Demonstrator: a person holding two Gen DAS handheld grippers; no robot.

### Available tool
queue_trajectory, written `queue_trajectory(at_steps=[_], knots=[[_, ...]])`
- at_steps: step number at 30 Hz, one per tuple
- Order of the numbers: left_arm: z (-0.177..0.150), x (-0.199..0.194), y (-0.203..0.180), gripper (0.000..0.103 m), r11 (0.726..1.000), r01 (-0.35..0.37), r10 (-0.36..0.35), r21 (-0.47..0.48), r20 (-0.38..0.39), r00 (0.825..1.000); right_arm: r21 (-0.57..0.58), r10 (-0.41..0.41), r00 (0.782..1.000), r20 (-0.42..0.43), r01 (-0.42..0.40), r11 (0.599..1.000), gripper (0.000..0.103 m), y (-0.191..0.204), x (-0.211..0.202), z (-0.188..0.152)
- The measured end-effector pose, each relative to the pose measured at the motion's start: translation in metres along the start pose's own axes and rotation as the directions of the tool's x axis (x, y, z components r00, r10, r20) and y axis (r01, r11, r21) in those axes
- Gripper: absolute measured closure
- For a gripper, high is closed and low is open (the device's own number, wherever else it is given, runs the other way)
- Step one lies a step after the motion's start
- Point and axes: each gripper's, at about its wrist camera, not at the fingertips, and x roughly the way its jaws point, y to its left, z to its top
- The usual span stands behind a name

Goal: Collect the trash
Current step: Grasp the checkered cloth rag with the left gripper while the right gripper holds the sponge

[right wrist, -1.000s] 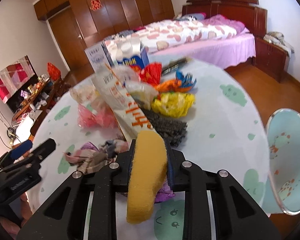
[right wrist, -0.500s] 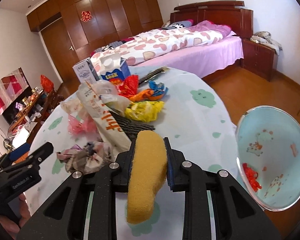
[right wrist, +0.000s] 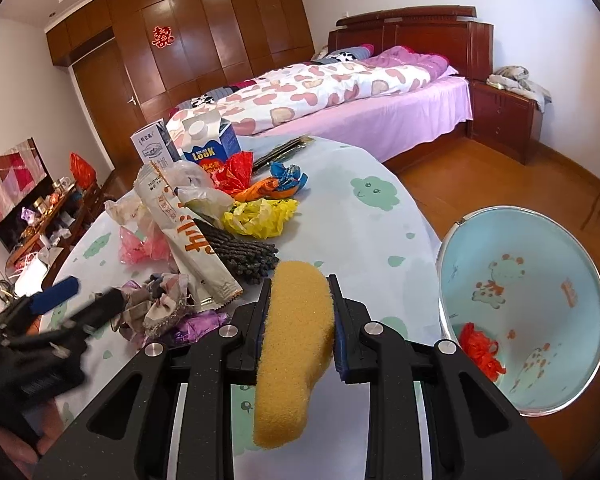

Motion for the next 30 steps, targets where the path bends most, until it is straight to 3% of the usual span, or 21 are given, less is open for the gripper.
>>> queue_trajectory(at_steps=[4,5,6,8,13,20,30], knots=[[-0.004,0.025,-0.006,0.044,0.999,0.037,-0.038,-0.017,-0.083,0.996,0.001,0.001,1.000,0.001,-0.001,1.000,0.077,-0.001,-0.001,0.000],[-0.005,0.028,-0.006,0.058,0.999,0.046,-0.048,-0.025,-0.092,0.995,0.001,0.000,1.000,0.003,0.000,1.000,0.077,-0.001,-0.001,0.000],[-0.007,0.031,-0.003,0.064,0.997,0.067,-0.071,-0.044,-0.103,0.992,0.001,0.000,1.000,0.006,0.000,1.000,0.077,-0.002,-0.002,0.001],[-0.010,0.029,0.001,0.070,0.993,0.088,-0.095,-0.072,-0.090,0.991,0.002,0.002,1.000,0.010,-0.002,1.000,0.077,-0.002,-0.004,0.001],[-0.006,0.007,0.014,0.072,0.989,0.082,-0.085,-0.123,-0.021,0.996,-0.004,0.011,1.000,0.029,-0.011,1.000,0.077,0.001,-0.011,0.002],[0.013,-0.038,0.020,0.072,0.992,-0.020,0.033,-0.126,0.103,0.994,-0.047,0.007,0.997,0.072,-0.003,0.999,0.077,0.011,-0.025,0.005],[0.018,-0.053,-0.002,0.071,0.996,0.006,0.005,-0.091,0.119,0.993,-0.055,-0.009,0.993,0.115,0.015,0.998,0.077,0.006,-0.047,0.012]])
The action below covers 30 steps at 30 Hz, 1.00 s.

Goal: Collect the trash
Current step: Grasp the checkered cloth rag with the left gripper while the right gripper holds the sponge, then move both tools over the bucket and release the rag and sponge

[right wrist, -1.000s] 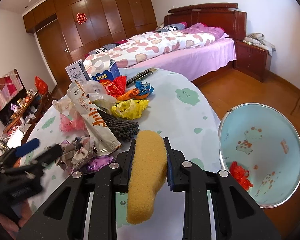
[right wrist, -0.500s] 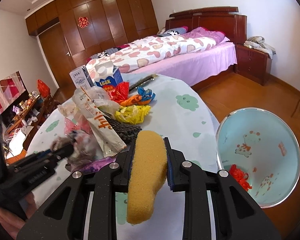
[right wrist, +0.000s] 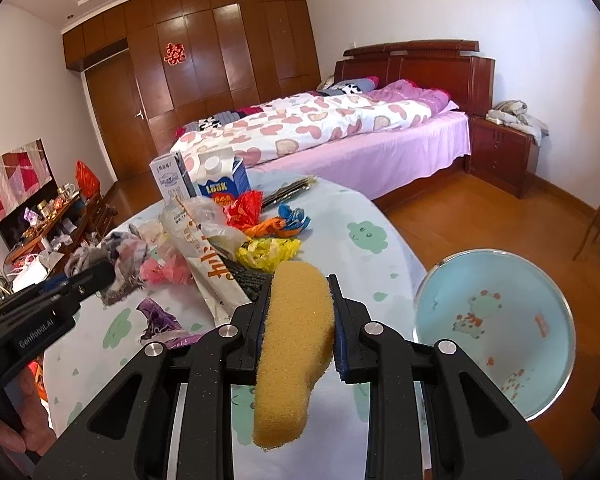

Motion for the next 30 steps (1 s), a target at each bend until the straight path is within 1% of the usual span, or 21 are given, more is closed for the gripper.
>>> queue_trajectory(at_steps=[2,4,6,7,10,12,16,19,21,29,30], knots=[[0.000,-0.002,-0.004,0.071,1.000,0.007,-0.007,0.002,0.001,1.000,0.006,0.004,1.000,0.012,-0.004,1.000,0.077,-0.004,-0.005,0.001],[0.001,-0.005,-0.010,0.070,1.000,0.015,-0.015,0.007,0.006,1.000,0.023,0.028,0.999,0.032,-0.029,0.999,0.077,-0.010,-0.012,0.002],[0.003,-0.010,-0.016,0.070,1.000,0.023,-0.023,0.015,0.015,1.000,0.051,0.084,0.995,0.053,-0.086,0.995,0.077,-0.019,-0.019,0.004],[0.003,-0.011,-0.018,0.070,0.999,0.026,-0.026,0.019,0.017,1.000,0.060,0.097,0.993,0.060,-0.101,0.993,0.077,-0.022,-0.022,0.004],[0.003,-0.014,-0.027,0.070,0.999,0.033,-0.034,0.040,0.021,0.999,0.066,0.103,0.991,0.090,-0.109,0.992,0.077,-0.032,-0.031,0.004],[0.002,-0.014,-0.033,0.070,0.998,0.038,-0.039,0.048,0.016,0.999,0.075,0.098,0.991,0.090,-0.105,0.992,0.077,-0.036,-0.032,0.005],[0.000,-0.012,-0.048,0.070,0.996,0.053,-0.054,0.072,0.006,0.999,0.084,0.064,0.994,0.092,-0.072,0.994,0.077,-0.041,-0.035,0.007],[-0.002,-0.010,-0.057,0.070,0.994,0.067,-0.067,0.087,-0.003,0.998,0.075,0.014,0.995,0.102,-0.022,0.997,0.077,-0.045,-0.041,0.010],[-0.003,-0.008,-0.065,0.070,0.992,0.081,-0.080,0.101,-0.009,0.997,0.065,-0.027,0.993,0.112,0.020,0.998,0.077,-0.050,-0.046,0.013],[-0.001,-0.003,-0.108,0.070,0.977,0.138,-0.137,0.161,-0.019,0.990,0.078,-0.128,0.985,0.117,0.120,0.990,0.077,-0.081,-0.049,0.014],[0.000,-0.002,-0.114,0.070,0.975,0.146,-0.145,0.166,-0.020,0.989,0.082,-0.151,0.982,0.116,0.142,0.987,0.077,-0.088,-0.049,0.015]])
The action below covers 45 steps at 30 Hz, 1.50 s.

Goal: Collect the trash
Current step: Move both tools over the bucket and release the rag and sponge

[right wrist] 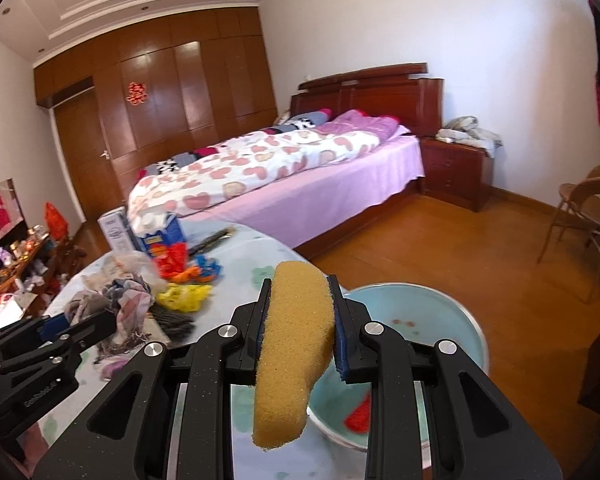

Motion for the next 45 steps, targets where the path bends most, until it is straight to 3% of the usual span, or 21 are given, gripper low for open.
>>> queue_trajectory(at_steps=[8,19,31,33,38,43,45], knots=[[0.006,0.023,-0.036,0.070,0.998,0.047,-0.046,0.039,-0.022,0.999,0.012,-0.077,0.997,-0.013,0.077,0.997,0.076,-0.030,0.009,-0.005],[0.003,0.069,-0.076,0.070,0.993,0.100,-0.094,0.064,-0.097,0.991,0.074,-0.156,0.983,-0.101,0.164,0.984,0.076,-0.077,0.036,-0.015],[-0.010,0.114,-0.107,0.069,0.992,0.111,-0.097,0.063,-0.197,0.976,0.093,-0.167,0.960,-0.225,0.192,0.977,0.075,-0.104,0.065,-0.032],[-0.012,0.119,-0.109,0.069,0.993,0.103,-0.087,0.065,-0.208,0.974,0.106,-0.165,0.957,-0.240,0.194,0.975,0.073,-0.109,0.069,-0.036],[-0.014,0.129,-0.112,0.068,0.994,0.086,-0.068,0.068,-0.232,0.970,0.161,-0.135,0.954,-0.269,0.182,0.970,0.050,-0.118,0.076,-0.041],[-0.012,0.133,-0.117,0.068,0.993,0.086,-0.065,0.081,-0.236,0.970,0.186,-0.135,0.960,-0.246,0.184,0.965,0.048,-0.121,0.071,-0.038],[-0.011,0.133,-0.117,0.063,0.993,0.083,-0.062,0.082,-0.236,0.970,0.196,-0.144,0.961,-0.236,0.193,0.962,0.048,-0.121,0.069,-0.037]])
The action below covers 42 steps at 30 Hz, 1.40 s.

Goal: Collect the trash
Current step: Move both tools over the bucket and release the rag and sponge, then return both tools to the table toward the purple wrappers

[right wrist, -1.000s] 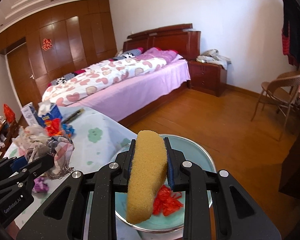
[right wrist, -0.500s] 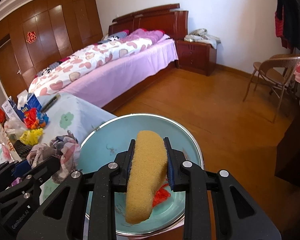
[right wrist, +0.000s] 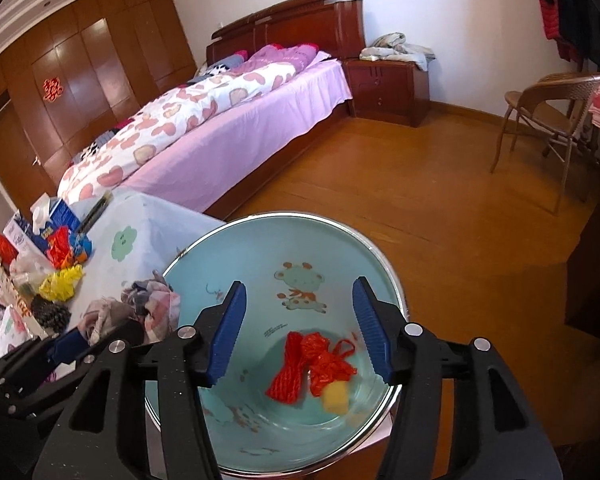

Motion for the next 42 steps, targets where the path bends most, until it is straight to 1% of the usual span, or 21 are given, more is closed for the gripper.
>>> queue_trajectory(at_steps=[1,4,5,6,7,9,14,16,18,20,24,31,34,37,41,42], knots=[[0.000,0.000,0.000,0.062,1.000,-0.002,0.002,0.001,0.001,1.000,0.010,-0.006,1.000,0.007,0.006,1.000,0.048,-0.001,-0.002,0.001],[0.001,-0.002,-0.002,0.053,1.000,-0.011,0.011,0.007,0.010,1.000,0.031,-0.032,0.999,0.022,0.031,0.999,0.047,-0.004,-0.006,0.004],[0.002,-0.003,-0.003,0.048,1.000,-0.013,0.013,0.008,0.013,1.000,0.038,-0.041,0.999,0.030,0.040,0.998,0.047,-0.006,-0.008,0.005],[0.002,-0.005,-0.003,0.040,1.000,-0.015,0.015,0.009,0.018,1.000,0.041,-0.044,0.999,0.032,0.042,0.998,0.047,-0.006,-0.009,0.006],[0.003,-0.007,-0.003,0.036,1.000,-0.020,0.020,0.008,0.026,0.999,0.052,-0.049,0.998,0.041,0.047,0.998,0.046,-0.007,-0.012,0.006],[0.004,-0.012,-0.002,0.025,0.999,-0.032,0.032,0.003,0.044,0.999,0.062,-0.052,0.997,0.049,0.049,0.997,0.043,-0.009,-0.014,0.007],[0.007,-0.026,0.004,0.018,0.998,-0.059,0.059,-0.002,0.081,0.995,0.069,-0.052,0.996,0.075,0.047,0.996,0.034,-0.006,-0.022,0.008],[0.007,-0.034,0.009,0.016,0.997,-0.080,0.080,0.001,0.101,0.992,0.055,-0.045,0.996,0.084,0.040,0.998,0.033,-0.002,-0.025,0.007],[0.006,-0.041,0.017,0.011,0.995,-0.097,0.097,-0.004,0.111,0.989,0.038,-0.046,0.994,0.098,0.043,0.998,0.031,0.004,-0.028,0.006],[0.004,-0.049,0.029,0.010,0.994,-0.107,0.108,-0.016,0.118,0.987,0.019,-0.061,0.989,0.133,0.059,0.998,0.031,0.014,-0.033,0.004],[-0.007,-0.063,0.064,0.009,0.990,-0.125,0.132,-0.069,0.115,0.984,0.005,-0.057,0.980,0.190,0.057,0.998,0.029,0.031,-0.040,-0.005],[-0.035,-0.080,0.123,0.009,0.979,-0.149,0.164,-0.136,0.103,0.981,-0.115,0.018,0.991,0.132,-0.003,0.993,0.029,0.069,-0.040,-0.015],[-0.052,-0.089,0.150,0.009,0.971,-0.183,0.199,-0.151,0.099,0.975,-0.178,0.048,0.993,0.107,-0.029,0.984,0.029,0.089,-0.041,-0.022],[-0.072,-0.098,0.181,0.009,0.960,-0.212,0.229,-0.181,0.079,0.970,-0.219,0.086,0.993,0.083,-0.067,0.974,0.030,0.109,-0.043,-0.031],[-0.098,-0.110,0.228,0.010,0.939,-0.226,0.247,-0.257,0.050,0.968,-0.263,0.130,0.991,0.039,-0.116,0.958,0.030,0.136,-0.041,-0.044],[-0.102,-0.112,0.234,0.010,0.936,-0.228,0.250,-0.268,0.047,0.967,-0.271,0.137,0.990,0.030,-0.124,0.955,0.030,0.141,-0.040,-0.046]])
